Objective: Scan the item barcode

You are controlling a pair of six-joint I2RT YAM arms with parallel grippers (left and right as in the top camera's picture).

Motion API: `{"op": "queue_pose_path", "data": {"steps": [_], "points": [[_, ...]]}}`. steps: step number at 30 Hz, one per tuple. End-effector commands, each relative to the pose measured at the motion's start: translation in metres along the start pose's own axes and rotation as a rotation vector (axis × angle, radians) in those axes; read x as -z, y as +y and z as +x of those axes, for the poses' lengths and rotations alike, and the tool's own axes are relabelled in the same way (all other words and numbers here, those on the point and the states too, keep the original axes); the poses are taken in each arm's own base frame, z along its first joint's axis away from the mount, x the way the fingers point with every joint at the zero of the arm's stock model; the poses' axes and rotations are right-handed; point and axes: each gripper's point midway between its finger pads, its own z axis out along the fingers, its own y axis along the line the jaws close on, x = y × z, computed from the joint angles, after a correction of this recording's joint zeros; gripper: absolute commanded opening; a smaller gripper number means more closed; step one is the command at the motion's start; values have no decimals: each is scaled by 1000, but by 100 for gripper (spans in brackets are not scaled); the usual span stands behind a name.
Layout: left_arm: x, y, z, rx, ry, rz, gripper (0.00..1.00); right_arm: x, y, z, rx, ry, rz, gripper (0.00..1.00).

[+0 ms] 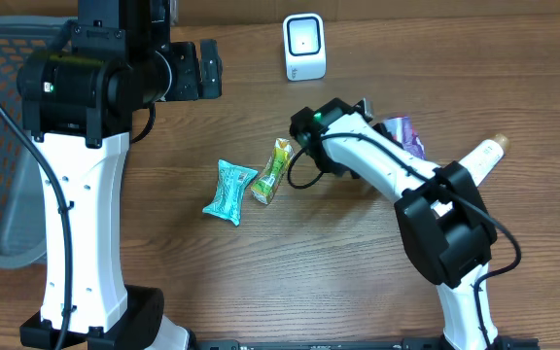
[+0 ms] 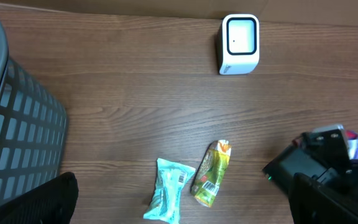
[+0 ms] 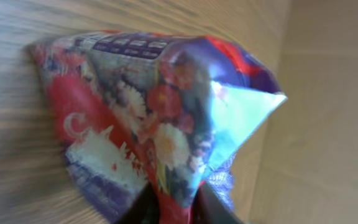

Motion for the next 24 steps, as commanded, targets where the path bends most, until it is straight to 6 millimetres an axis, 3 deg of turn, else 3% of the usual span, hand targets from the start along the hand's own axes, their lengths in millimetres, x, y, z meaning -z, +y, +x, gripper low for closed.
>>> {"op": "queue_pose_path", "data": {"steps": [1,6,9,12,16,19,24], "points": [[-4,0,1,6,10,-1,100,13,19,6,-18,24,-125,28],[-4,0,1,6,10,-1,100,24,42,13,-9,50,-226,36],[-4,0,1,6,10,0,100,38,74,21,-16,106,-399,39],[-4,0,1,6,10,0,100,59,101,29,-19,180,-597,41],[-4,0,1,6,10,-1,100,101,127,17,-18,183,-872,42],[-4,0,1,6,10,-1,100,131,128,2,-15,130,-1011,43],[-4,0,1,6,10,-1,100,149,92,-25,-92,57,-1054,47]]}}
